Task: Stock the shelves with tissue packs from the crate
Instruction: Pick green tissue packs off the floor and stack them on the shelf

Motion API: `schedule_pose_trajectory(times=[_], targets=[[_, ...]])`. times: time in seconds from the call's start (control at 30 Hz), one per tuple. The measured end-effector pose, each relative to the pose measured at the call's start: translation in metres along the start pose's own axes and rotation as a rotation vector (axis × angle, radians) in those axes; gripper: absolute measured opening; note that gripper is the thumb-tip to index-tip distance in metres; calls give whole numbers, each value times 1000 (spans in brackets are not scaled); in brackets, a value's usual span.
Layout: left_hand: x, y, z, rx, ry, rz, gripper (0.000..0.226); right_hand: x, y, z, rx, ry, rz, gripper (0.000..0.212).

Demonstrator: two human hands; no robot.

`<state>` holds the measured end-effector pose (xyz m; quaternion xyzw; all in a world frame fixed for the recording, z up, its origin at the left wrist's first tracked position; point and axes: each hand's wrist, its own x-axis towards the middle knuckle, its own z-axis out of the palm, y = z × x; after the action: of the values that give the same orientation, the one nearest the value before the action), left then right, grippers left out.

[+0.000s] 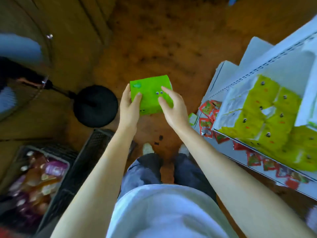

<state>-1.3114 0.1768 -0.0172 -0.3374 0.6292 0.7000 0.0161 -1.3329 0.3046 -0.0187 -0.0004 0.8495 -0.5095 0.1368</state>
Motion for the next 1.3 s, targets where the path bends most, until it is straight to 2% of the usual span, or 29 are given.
schedule_pose_trajectory(times=[0.1, 0.23, 0.37, 0.5, 0.67, 0.93, 1.03, 1.13, 1.23, 1.3], targets=[[-34, 27, 11, 14, -20, 113, 49, -20, -23, -29, 18, 100, -87, 35], [-65, 62, 35, 27, -31, 274, 52, -29, -47, -70, 24, 139, -188, 38], [-101, 92, 70, 31, -29, 448, 37, -43, -62, -121, 65, 160, -305, 44], [-143, 111, 112, 76, 17, 604, 47, -70, -71, -180, 84, 181, -442, 53], [-192, 121, 175, 149, -129, 730, 45, -105, -54, -269, 87, 270, -540, 55], [-237, 125, 302, 352, -443, 898, 42, -145, 1, -392, 108, 515, -438, 51], [-245, 122, 348, 450, -592, 983, 49, -153, 30, -426, 165, 631, -405, 49], [-244, 117, 386, 559, -717, 991, 54, -154, 53, -451, 212, 712, -347, 50], [-239, 121, 419, 724, -731, 996, 50, -142, 68, -473, 219, 715, -295, 50], [-231, 123, 437, 945, -618, 1062, 50, -130, 77, -483, 213, 670, -255, 51]])
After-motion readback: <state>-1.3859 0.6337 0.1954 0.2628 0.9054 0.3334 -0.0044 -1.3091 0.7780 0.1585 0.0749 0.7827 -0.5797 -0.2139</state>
